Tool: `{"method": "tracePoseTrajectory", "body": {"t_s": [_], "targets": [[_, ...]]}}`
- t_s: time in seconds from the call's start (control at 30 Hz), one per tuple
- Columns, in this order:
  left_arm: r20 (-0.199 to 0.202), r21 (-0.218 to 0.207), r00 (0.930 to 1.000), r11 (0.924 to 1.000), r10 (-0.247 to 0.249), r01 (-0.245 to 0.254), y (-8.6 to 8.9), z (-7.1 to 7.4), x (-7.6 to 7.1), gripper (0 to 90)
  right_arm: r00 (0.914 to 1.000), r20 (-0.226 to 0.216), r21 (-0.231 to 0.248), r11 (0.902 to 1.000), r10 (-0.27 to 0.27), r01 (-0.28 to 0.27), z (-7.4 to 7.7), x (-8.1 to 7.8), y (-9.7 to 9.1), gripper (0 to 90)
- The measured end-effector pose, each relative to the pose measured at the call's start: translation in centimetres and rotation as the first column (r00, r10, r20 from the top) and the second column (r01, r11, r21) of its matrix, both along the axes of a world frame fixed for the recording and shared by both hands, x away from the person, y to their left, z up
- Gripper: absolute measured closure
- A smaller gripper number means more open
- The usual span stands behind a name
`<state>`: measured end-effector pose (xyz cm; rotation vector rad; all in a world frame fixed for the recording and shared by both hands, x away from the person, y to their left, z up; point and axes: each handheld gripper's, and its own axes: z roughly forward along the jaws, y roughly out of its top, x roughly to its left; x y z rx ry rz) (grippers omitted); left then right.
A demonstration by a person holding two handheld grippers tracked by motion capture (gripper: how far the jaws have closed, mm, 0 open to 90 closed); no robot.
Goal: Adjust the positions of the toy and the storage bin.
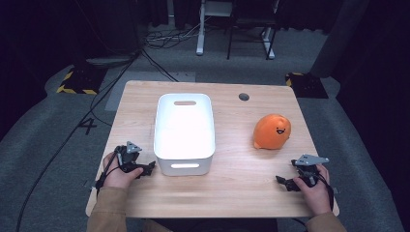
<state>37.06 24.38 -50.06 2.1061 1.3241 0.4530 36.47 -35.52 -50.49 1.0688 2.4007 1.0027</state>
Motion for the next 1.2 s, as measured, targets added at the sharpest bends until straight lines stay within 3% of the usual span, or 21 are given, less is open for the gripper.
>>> {"method": "tracePoseTrajectory", "body": {"t_s": [0.03, 0.17, 0.23, 0.67, 0.83, 0.97, 1.2], "targets": [[-0.004, 0.003, 1.0, 1.0, -0.006, 0.006, 0.1, 0.3, -0.1, 19.7, 1.0, 0.0, 0.001, 1.0, -0.001, 0.001, 0.0, 0.0, 0.0, 0.1], [-0.027, 0.02, 0.9996, 0.9998, -0.008, 0.009, 0.2, 1.3, -0.5, 15.5, 1.0, 0.0, 0.0, 1.0, 0.0, 0.0, 0.0, 0.0, 0.0, 0.1], [-0.042, 0.002, 0.999, 0.9999, -0.012, 0.012, 0.3, 1.9, -0.7, 22.0, 1.0, 0.0, 0.0, 1.0, -0.001, 0.001, 0.0, 0.0, 0.0, 0.1], [-0.01, -0.105, 0.9999, 0.9944, 0.008, -0.009, 0.8, 5.7, -2.3, 23.1, 1.0, 0.0, 0.0, 1.0, 0.0, 0.0, 0.0, 0.0, 0.0, 0.1], [0.008, -0.203, 0.9997, 0.9791, 0.022, -0.02, 0.9, 6.9, -2.8, 23.2, 1.0, 0.0, 0.001, 1.0, -0.001, 0.001, 0.0, 0.0, 0.0, 0.1], [0.048, -0.193, 0.9987, 0.9811, 0.02, -0.01, 0.8, 7.6, -3.2, 23.6, 1.0, 0.0, 0.0, 1.0, 0.0, 0.0, 0.0, 0.0, 0.0, 0.1], [0.114, -0.231, 0.9931, 0.9728, 0.026, 0.001, 0.7, 8.9, -3.7, 23.4, 1.0, 0.0, -0.001, 1.0, 0.001, -0.001, 0.0, 0.0, 0.0, 0.1]]}}
